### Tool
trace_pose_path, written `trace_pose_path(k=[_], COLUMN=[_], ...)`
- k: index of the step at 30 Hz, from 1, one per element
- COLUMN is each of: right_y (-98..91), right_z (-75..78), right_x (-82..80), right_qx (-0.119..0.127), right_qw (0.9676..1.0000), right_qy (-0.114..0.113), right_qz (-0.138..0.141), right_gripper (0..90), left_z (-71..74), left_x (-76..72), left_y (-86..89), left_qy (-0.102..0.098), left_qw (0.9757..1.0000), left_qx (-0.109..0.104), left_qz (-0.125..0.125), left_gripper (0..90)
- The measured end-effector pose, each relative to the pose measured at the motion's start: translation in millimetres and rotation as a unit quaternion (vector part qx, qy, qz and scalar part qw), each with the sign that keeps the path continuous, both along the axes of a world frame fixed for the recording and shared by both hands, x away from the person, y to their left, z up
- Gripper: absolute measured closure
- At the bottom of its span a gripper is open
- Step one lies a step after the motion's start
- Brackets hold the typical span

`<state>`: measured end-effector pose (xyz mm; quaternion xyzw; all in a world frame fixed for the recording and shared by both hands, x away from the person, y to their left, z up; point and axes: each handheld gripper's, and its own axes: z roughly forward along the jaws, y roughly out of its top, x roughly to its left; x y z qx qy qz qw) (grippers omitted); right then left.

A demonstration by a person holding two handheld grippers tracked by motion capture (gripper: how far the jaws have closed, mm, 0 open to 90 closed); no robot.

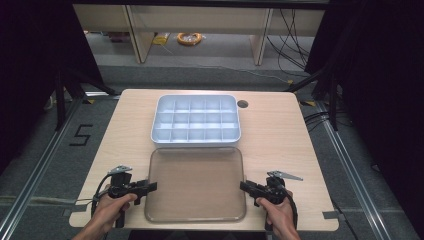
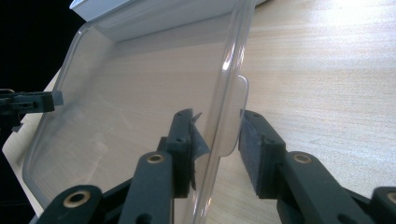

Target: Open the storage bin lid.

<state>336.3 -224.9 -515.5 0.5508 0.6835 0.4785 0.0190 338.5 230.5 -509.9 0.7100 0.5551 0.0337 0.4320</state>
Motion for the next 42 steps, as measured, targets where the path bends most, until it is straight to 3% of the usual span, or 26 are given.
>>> trace_pose_path(k=[2,4,9,10,12,15,16,17,18,19,20,25,26,28,30,31,32,33,36,42], right_y=[1.0,0.9,1.6,2.2,2.8,3.5,3.8,6.5,6.4,6.7,4.2,6.7,6.7,6.6,6.7,7.2,6.8,6.2,6.4,7.2], right_z=[-0.3,0.5,-0.8,-0.5,0.6,-1.5,-1.5,-0.5,-0.8,-1.5,-3.0,-3.8,-3.8,-4.7,-4.3,-3.8,-3.8,-2.3,2.1,3.5], right_x=[0.2,-0.1,0.1,-0.2,-1.2,-0.5,-0.8,-2.4,-2.3,-2.0,-0.1,0.3,0.3,1.2,1.6,1.7,1.7,2.2,3.1,3.0], right_qx=[0.002,-0.002,-0.006,-0.012,-0.005,-0.016,-0.015,-0.007,-0.006,-0.004,-0.017,-0.025,-0.025,-0.027,-0.026,-0.022,-0.032,-0.052,-0.052,-0.050], right_qw=[1.0000,1.0000,1.0000,0.9999,1.0000,0.9999,0.9998,0.9996,0.9995,0.9996,0.9997,0.9996,0.9996,0.9995,0.9995,0.9996,0.9994,0.9986,0.9985,0.9986], right_qy=[-0.001,-0.001,-0.002,0.001,0.006,0.002,0.009,0.027,0.030,0.026,0.014,0.015,0.015,0.018,0.015,0.018,0.012,-0.004,-0.016,-0.018], right_qz=[-0.001,0.001,0.002,0.003,0.004,0.003,0.004,-0.007,-0.005,-0.004,0.004,0.002,0.002,0.005,0.005,0.000,0.001,0.004,0.000,0.003], right_gripper=[66.4,66.1,65.4,65.0,64.9,63.9,63.3,63.1,63.0,62.8,62.6,61.0,61.0,60.5,60.0,58.7,67.1,66.5,64.9,62.0], left_z=[0.3,0.0,-0.7,-1.5,-2.2,-3.4,-3.1,-3.8,-3.1,-4.2,-3.2,-3.7,-3.2,-3.1,-1.9,-1.9,-1.8,-1.0,0.4,3.0], left_x=[0.2,0.1,-0.9,-1.2,-1.2,-1.4,-1.5,-1.3,-1.0,-1.1,-1.1,-1.0,-1.3,-1.8,-2.4,-2.4,-2.6,-2.9,-3.2,-3.2], left_y=[2.4,0.9,-1.6,-0.9,-2.3,-3.8,-3.2,-4.5,-1.9,-4.7,-2.5,-4.9,-3.5,-6.1,-6.8,-6.8,-8.1,-8.1,-7.0,-5.4], left_qy=[0.002,0.001,-0.003,-0.006,-0.007,-0.010,-0.012,-0.013,-0.009,-0.012,-0.009,-0.010,-0.010,-0.015,-0.027,-0.027,-0.026,-0.029,-0.033,-0.041], left_qw=[0.9998,0.9999,0.9998,0.9994,0.9995,0.9992,0.9985,0.9988,0.9979,0.9988,0.9980,0.9982,0.9978,0.9973,0.9929,0.9929,0.9926,0.9924,0.9930,0.9932], left_qx=[0.012,0.007,0.018,0.033,0.029,0.038,0.051,0.047,0.060,0.047,0.059,0.059,0.063,0.070,0.114,0.114,0.116,0.116,0.111,0.108], left_qz=[-0.014,-0.008,-0.009,-0.014,-0.010,-0.005,-0.013,-0.008,-0.022,-0.008,-0.019,-0.007,-0.020,-0.015,-0.024,-0.024,-0.026,-0.028,-0.021,-0.015], left_gripper=[49.7,49.1,47.7,47.0,46.2,46.0,45.9,45.9,45.8,45.8,45.8,45.5,45.5,44.1,47.2,46.4,43.9,45.0,45.4,44.4])
